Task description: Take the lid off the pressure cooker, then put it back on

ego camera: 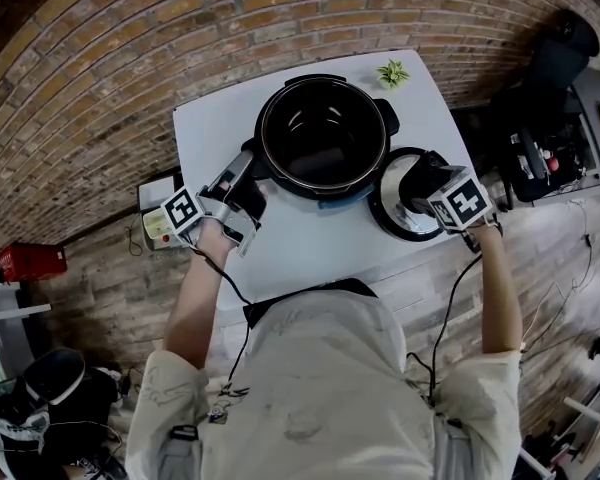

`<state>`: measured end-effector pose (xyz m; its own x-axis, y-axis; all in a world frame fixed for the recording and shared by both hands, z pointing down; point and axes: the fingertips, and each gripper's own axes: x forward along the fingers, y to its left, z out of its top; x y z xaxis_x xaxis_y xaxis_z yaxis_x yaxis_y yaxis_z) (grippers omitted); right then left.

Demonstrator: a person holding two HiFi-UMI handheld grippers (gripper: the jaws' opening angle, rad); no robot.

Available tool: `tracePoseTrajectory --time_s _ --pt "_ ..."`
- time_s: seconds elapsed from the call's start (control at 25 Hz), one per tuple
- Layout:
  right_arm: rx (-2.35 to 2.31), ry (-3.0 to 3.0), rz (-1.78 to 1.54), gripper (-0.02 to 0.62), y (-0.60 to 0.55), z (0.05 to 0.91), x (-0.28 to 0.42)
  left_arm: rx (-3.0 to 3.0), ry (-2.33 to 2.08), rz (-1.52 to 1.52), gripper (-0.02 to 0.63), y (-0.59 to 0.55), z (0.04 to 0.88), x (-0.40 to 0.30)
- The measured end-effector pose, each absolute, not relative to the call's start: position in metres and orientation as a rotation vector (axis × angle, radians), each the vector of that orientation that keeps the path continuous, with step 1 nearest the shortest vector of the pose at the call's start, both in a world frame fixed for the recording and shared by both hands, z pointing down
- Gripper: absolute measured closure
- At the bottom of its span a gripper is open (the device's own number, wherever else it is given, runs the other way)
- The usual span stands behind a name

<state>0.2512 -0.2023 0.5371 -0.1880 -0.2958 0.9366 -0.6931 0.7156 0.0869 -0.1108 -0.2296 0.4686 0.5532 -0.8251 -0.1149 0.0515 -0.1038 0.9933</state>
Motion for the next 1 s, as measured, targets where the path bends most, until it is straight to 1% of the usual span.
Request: tracePoseTrajectory --time_s 0.44,1.0 --pt "0.912 -1.833 0.536 0.207 -0.173 0.548 0.257 1.478 -0.694 -0.881 0.534 -0.230 0.470 -0.111" --pt "0.909 -1.833 0.535 0.209 -0.176 0.547 0.261 1.477 -0.697 -0.887 0.535 -0.230 0.470 -0.112"
